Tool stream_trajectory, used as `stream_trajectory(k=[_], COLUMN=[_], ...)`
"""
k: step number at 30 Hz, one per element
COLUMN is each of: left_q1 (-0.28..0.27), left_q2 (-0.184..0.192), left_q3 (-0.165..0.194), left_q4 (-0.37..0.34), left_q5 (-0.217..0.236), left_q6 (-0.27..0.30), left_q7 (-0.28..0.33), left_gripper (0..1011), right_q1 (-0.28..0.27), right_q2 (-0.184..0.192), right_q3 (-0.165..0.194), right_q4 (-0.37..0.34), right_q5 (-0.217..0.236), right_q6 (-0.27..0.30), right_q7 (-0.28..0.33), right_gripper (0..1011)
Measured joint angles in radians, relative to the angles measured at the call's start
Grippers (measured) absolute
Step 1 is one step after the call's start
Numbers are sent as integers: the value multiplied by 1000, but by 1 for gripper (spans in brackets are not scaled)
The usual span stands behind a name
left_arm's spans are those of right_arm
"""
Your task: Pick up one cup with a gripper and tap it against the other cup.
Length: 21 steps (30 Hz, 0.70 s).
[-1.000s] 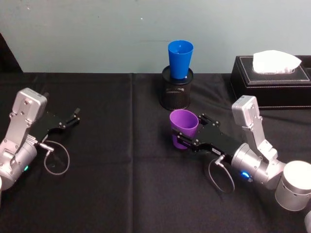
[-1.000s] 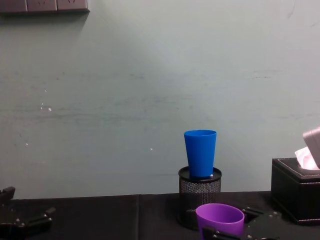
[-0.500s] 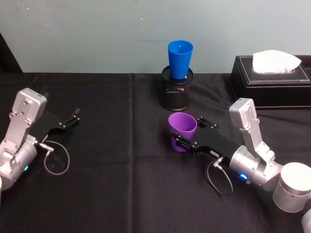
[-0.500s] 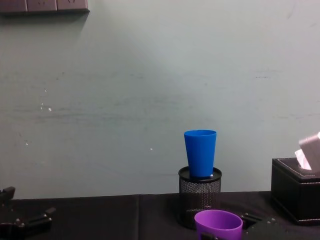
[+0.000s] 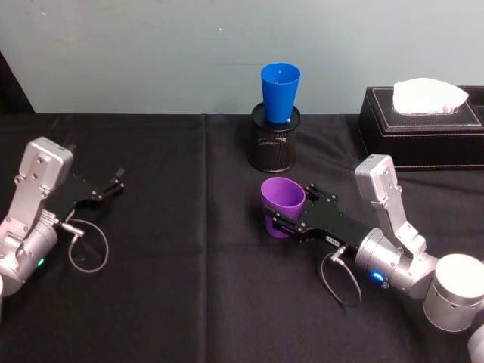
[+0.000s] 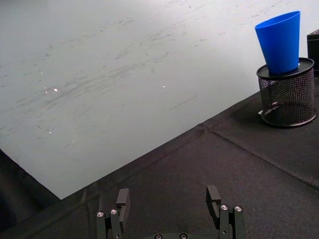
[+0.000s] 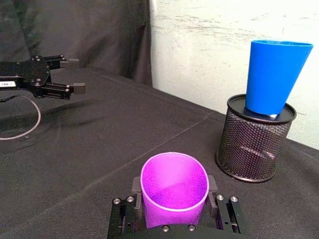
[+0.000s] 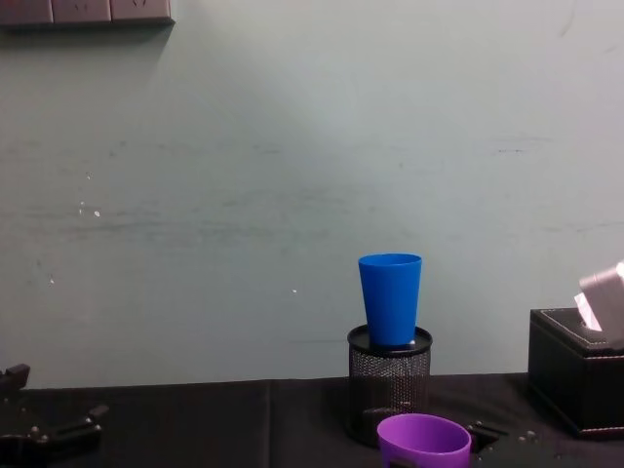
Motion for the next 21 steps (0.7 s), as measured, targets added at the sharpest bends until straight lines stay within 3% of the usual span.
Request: stream_trajectory(k=[6,14,21], left_q1=[0,0,0], left_q2=[0,0,0], left_q3=[0,0,0], left_q4=[0,0,0], left_q5=[0,0,0], left_q6=[0,0,0], left_q7=[0,0,0], left_gripper=[1005,1005,1005], right_q1=[0,-1,-1], right_q2=[0,1,1], right_q3=[-1,-1,-1], right_q4=[0,0,-1], right_q5=[0,0,0], right_q6=[0,2,2], right_q7=[0,-1,-1], right_gripper=[760,983,1004])
